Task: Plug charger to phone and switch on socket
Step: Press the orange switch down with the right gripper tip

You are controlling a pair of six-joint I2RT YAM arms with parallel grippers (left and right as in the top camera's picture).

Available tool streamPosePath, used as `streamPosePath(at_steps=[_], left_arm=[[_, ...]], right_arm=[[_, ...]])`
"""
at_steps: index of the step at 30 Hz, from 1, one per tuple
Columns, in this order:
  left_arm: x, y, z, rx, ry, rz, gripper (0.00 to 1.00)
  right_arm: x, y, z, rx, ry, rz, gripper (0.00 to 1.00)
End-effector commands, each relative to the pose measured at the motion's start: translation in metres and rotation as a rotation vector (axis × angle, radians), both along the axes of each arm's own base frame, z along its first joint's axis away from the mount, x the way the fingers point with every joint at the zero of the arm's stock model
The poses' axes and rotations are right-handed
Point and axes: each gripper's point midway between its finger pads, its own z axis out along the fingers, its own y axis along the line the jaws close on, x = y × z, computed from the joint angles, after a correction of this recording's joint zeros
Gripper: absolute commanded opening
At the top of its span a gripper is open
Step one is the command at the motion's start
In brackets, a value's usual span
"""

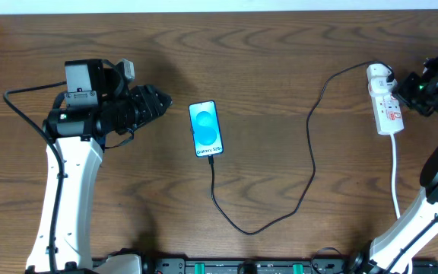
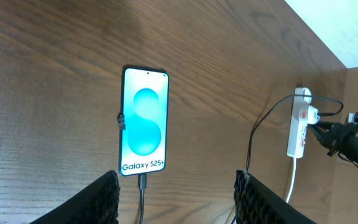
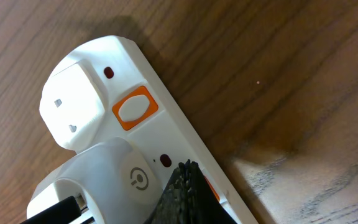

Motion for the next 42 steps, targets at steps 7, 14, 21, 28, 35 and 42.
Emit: streamPosePath(at_steps=[7,14,21,28,35,42], left_arm=[[-0.003,-0.001,-0.001,-0.001,0.01,0.005,0.59],[-0.003,-0.001,-0.001,-0.001,0.01,0.005,0.59],[-0.003,-0.001,-0.001,-0.001,0.01,0.005,0.59],[-0.003,-0.001,-0.001,-0.001,0.01,0.005,0.59],[-0.003,-0.001,-0.001,-0.001,0.01,0.005,0.59],[-0.003,-0.001,-0.001,-0.001,0.01,0.005,0.59]], right_arm=[[-0.008,0.108,-0.017,0.279,0.059,0.181,0.01],[-0.009,0.109,-0.017,0.291,0.066,0.176,0.01],[-0.009,0.109,-0.017,0.291,0.066,0.177,0.01],[-0.009,0.11,-0.016,0.299,0.065,0.175,0.01],[-0.009,0.112,-0.016,0.308,0.063,0.176,0.01],[-0.011,0.116,-0.016,0.317,0.071,0.182,0.01]])
